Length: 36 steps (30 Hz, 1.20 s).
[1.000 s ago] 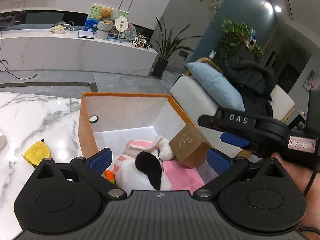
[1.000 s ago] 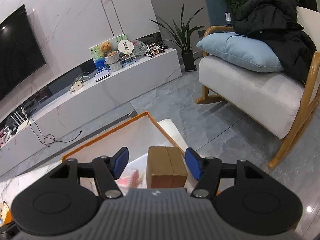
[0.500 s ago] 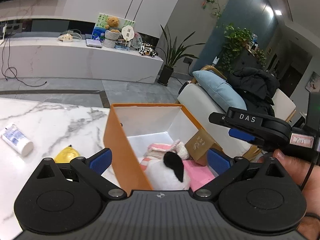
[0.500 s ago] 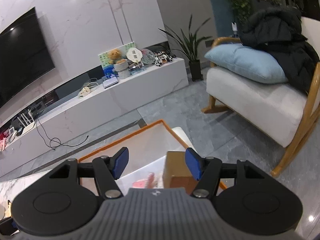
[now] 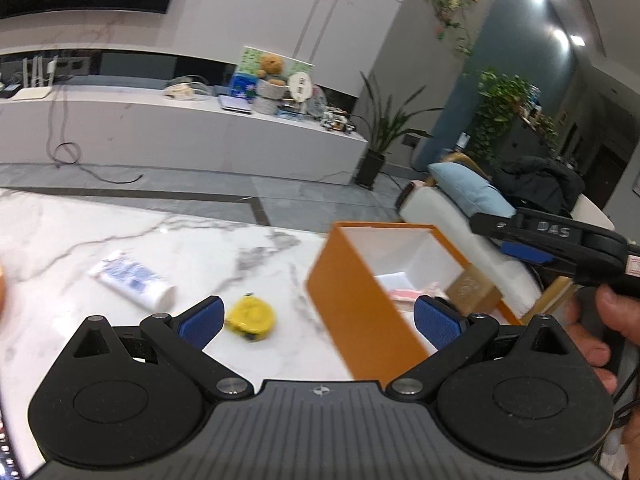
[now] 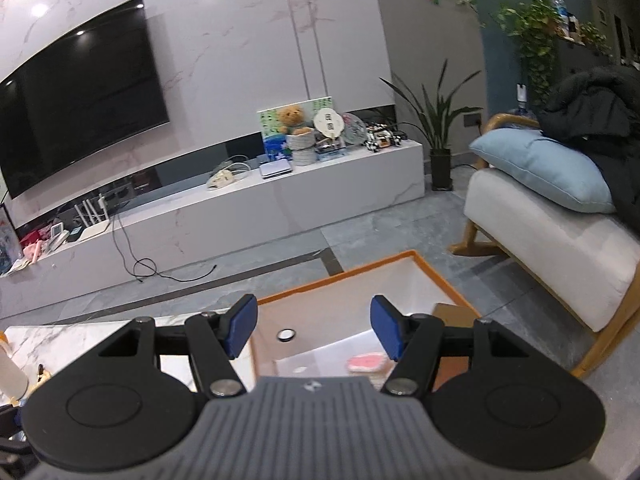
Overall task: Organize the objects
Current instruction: 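Withdraw both tools from the box toward the tube and tape measure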
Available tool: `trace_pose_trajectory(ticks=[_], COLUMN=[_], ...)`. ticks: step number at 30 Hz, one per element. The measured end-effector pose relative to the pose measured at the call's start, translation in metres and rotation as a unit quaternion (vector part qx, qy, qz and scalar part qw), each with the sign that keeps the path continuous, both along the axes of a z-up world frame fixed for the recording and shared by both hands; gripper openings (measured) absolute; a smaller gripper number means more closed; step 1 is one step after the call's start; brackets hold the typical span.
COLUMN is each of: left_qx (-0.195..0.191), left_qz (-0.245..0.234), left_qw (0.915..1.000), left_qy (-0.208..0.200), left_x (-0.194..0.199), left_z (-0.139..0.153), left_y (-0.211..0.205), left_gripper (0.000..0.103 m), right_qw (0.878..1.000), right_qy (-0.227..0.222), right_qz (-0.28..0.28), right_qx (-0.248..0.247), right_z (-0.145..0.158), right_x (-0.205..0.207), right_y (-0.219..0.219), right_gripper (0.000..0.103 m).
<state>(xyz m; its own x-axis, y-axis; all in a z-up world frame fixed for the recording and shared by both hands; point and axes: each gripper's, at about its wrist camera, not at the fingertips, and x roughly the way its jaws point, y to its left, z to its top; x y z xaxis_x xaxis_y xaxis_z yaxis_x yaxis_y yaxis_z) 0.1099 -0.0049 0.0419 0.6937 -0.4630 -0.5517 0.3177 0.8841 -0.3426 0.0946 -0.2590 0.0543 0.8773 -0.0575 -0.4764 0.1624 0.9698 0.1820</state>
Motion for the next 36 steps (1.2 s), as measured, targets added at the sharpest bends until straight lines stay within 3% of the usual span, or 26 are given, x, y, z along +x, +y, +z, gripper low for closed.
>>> trace_pose_trajectory(ticks=[13, 21, 26, 30, 36], left_qx=[-0.005, -0.004, -0.031, -0.048, -0.032], left_qz=[0.042, 0.133, 0.166, 0.166, 0.19], left_qw=[0.9991, 0.9912, 0.9856, 0.9845, 0.9801], left_qy=[-0.004, 0.003, 0.013, 0.028, 0.046], left_x=[0.012, 0.035, 0.054, 0.068, 0.089], left_z=[-0.021, -0.048, -0.06, -0.074, -0.095], left_y=[0.074, 0.115, 0.122, 0.117, 0.104], left_gripper=[0.103, 0.103, 0.103, 0.103, 0.103], right_qw=[0.998, 0.994, 0.988, 0.98, 0.976], right_qy=[0.018, 0.033, 0.051, 0.058, 0.082], right_qz=[0.035, 0.069, 0.1, 0.119, 0.136], right_qx=[-0.046, -0.078, -0.11, -0.147, -0.152], right_z=[-0.011, -0.031, -0.055, -0.072, -0.094], right_x=[0.008, 0.018, 0.034, 0.05, 0.078], right_y=[0.041, 0.076, 0.108, 0.133, 0.15], right_gripper=[0.065, 0.065, 0.066, 0.066, 0.066])
